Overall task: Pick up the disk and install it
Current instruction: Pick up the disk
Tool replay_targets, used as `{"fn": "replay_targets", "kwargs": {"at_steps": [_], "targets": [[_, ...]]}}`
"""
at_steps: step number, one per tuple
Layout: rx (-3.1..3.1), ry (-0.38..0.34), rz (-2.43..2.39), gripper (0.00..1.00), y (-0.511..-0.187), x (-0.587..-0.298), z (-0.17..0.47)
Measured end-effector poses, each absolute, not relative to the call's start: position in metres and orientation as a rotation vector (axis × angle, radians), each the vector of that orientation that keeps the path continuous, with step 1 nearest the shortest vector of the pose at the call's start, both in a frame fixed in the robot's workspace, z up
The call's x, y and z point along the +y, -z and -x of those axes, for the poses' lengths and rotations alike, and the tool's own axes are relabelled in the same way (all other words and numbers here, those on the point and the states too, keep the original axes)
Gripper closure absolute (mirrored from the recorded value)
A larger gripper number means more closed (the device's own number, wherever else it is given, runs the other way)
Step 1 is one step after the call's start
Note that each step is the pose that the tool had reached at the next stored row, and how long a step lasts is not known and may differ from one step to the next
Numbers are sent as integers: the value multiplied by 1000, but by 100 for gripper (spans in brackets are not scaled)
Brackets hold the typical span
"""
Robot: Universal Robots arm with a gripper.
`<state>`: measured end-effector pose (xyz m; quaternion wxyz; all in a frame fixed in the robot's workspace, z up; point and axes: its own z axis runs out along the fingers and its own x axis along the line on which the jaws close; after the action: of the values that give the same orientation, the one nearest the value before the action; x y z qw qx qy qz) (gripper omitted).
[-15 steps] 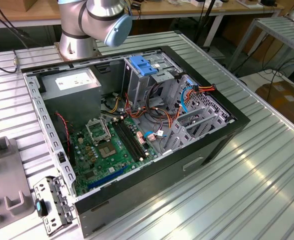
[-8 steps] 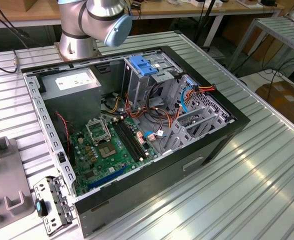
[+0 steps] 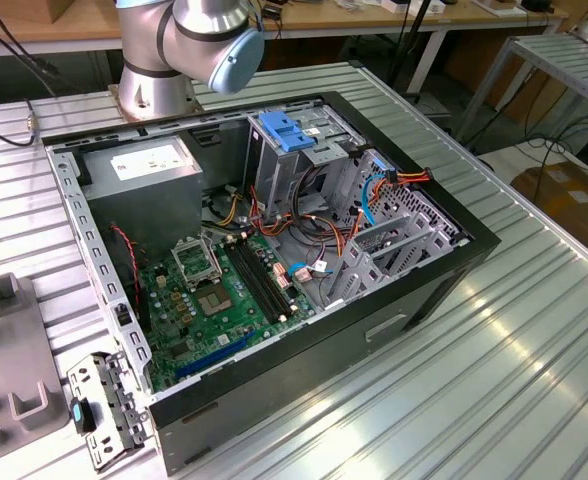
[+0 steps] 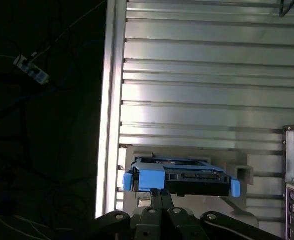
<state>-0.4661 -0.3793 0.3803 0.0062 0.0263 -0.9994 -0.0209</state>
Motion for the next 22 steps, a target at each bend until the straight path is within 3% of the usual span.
{"fn": "replay_targets", "kwargs": {"at_steps": [22], "targets": [[-3094, 63, -434, 89, -380, -379, 466]]}}
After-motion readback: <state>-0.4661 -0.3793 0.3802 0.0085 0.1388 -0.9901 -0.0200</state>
